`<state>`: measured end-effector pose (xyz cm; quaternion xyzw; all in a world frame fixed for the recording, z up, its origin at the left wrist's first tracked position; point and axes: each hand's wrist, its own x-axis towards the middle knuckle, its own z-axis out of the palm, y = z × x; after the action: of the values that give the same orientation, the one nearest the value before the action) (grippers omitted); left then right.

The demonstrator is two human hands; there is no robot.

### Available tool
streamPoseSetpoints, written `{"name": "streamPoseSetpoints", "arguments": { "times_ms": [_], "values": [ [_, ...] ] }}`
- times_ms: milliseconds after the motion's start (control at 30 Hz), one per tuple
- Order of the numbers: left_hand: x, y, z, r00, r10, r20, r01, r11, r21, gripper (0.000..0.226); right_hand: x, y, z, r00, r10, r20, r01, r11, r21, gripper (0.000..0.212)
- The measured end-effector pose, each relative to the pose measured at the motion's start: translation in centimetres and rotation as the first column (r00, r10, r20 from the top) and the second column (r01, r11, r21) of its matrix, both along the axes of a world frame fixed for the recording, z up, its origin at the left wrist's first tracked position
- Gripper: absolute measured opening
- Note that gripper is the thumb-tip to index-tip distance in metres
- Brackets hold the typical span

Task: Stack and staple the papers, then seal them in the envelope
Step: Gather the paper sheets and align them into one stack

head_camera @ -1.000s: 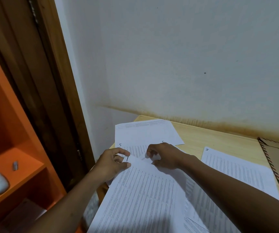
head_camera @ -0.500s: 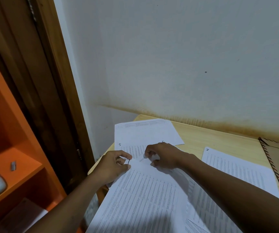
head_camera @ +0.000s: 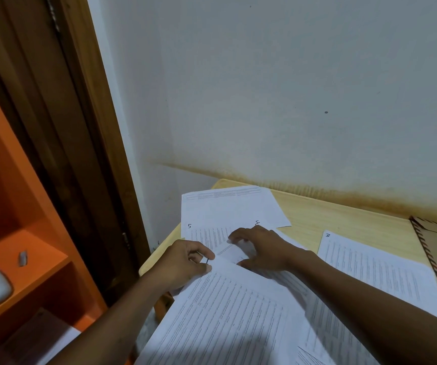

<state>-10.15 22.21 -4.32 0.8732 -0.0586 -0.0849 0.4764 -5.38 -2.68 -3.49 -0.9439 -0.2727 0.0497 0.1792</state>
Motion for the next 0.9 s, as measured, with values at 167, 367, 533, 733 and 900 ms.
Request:
{"name": "streamPoseSetpoints", "arguments": {
  "times_ms": [167,367,533,733,900],
  "values": [
    [0.4,0.0,-0.3,1.0,0.03,0.008,-0.029,1.0,-0.007,0.014,-0.1,-0.2,0.0,0.998,-0.022,0.06,0.02,0.999,0.034,0.052],
    [0.4,-0.3,0.0,0.999,0.05,-0.01,-0.05,0.999,0.0,0.014,-0.6,-0.6,-0.6,0.997,-0.047,0.057,0.041,0.993,0.111,0.046],
    [0.3,-1.0,-0.3,0.996,0.091,0.013,-0.092,0.996,0.009,0.014,-0.6,-0.5,-0.7,0.996,-0.045,0.082,0.037,0.995,0.098,0.047],
    [0.2,-1.1,-0.2,0.994,0.102,0.026,-0.102,0.995,0.003,0.016,-0.7,-0.1,0.1,0.984,0.009,0.18,-0.016,0.999,0.036,0.044],
    [0.2,-1.1,-0.2,0.995,0.088,0.049,-0.088,0.996,0.001,0.016,-0.4,0.4,1.1,0.98,0.051,0.194,-0.037,0.997,-0.074,0.048]
  ]
}}
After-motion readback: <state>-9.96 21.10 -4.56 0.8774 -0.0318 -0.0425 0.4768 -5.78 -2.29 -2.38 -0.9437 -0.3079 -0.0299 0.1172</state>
